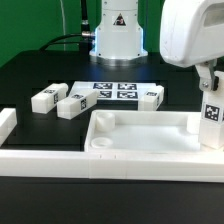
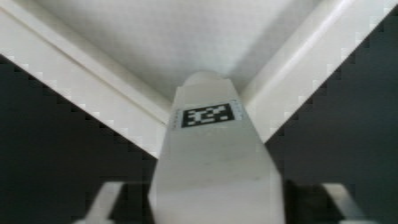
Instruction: Assemble desk
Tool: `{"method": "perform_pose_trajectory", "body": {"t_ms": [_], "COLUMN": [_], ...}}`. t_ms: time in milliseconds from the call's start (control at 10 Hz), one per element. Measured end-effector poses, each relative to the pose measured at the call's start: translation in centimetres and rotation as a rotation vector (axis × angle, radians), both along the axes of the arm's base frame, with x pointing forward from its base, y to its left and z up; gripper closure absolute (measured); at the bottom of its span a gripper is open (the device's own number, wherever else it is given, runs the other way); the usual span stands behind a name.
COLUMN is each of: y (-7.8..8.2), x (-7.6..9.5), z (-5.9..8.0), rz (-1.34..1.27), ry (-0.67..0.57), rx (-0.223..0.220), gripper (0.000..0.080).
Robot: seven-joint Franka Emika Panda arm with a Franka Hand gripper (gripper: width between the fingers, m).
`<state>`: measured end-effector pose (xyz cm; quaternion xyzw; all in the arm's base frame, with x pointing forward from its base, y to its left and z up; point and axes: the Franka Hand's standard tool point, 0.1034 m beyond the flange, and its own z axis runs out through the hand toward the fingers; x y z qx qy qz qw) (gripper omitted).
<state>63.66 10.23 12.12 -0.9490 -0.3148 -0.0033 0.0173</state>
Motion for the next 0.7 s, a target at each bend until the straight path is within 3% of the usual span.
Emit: {"method": "perform_pose_trajectory", "body": {"t_ms": [300,700], "y": [0.04,-0.17], "x": [-0.01,-0.04], "z": [-0.01,-0.07], "rz": [-0.055,-0.480], "ry": [0.003,0.027], "rx": [0.004,0.022], "gripper": [0.0511,0.0510]}}
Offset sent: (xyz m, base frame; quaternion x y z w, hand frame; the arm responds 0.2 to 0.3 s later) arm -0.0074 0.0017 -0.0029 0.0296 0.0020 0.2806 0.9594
